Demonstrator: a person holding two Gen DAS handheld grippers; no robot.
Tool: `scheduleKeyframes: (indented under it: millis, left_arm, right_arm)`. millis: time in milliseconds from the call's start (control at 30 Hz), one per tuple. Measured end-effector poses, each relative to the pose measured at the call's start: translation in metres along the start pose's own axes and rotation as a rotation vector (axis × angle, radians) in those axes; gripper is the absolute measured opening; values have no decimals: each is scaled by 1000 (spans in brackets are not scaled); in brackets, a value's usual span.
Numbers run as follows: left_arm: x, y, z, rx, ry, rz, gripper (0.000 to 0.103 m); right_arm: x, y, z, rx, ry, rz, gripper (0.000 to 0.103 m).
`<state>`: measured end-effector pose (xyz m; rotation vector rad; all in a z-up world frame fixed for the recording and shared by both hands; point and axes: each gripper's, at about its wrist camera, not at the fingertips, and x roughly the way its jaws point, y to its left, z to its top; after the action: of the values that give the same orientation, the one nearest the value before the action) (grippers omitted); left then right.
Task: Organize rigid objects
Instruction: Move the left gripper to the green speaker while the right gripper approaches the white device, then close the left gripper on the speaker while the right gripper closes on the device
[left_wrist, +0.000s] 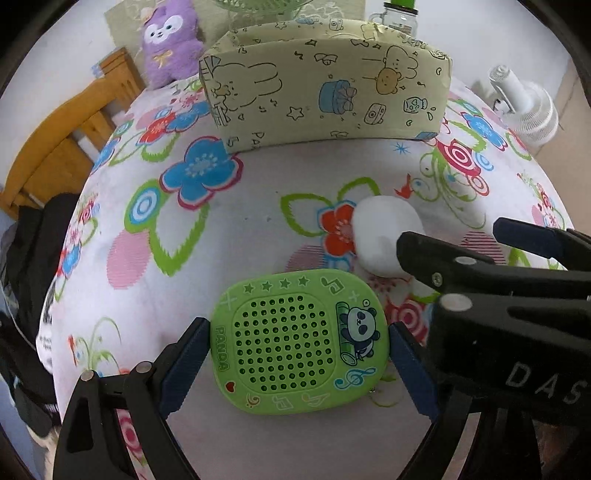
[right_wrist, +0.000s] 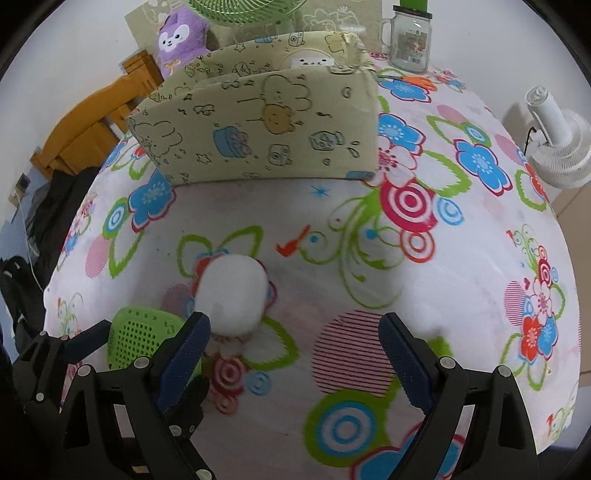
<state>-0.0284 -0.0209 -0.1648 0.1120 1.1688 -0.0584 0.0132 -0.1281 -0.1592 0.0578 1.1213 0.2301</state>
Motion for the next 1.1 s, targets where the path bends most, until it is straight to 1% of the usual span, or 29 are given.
scheduleKeyframes:
  millis: [167, 300, 467, 600, 767, 933, 967, 1100]
  left_arm:
    - [4, 11, 6, 40, -7, -18, 95]
    - [8, 19, 12, 63, -6, -34, 95]
    - [14, 27, 15, 77, -2, -51, 95]
    - [17, 34, 19, 66, 1, -66, 95]
    - [21, 41, 24, 55, 3, -79, 95]
    - [25, 47, 29, 45, 8, -86, 95]
    - [26, 48, 30, 42, 11, -86, 95]
    - [27, 49, 30, 29, 12, -82, 95]
  right_arm:
    - [6, 15, 1, 9, 8, -16, 94]
    - [12, 23, 2, 37, 15, -28, 90]
    - [19, 28, 4, 71, 17, -71, 85]
    - [24, 30, 7, 89, 22, -95, 77]
    - [30, 38, 10, 79, 25, -142, 73]
    - [32, 45, 13, 58, 14, -158, 57]
    - [32, 47, 14, 52, 11, -161, 53]
    - [33, 49, 14, 37, 13, -165, 52]
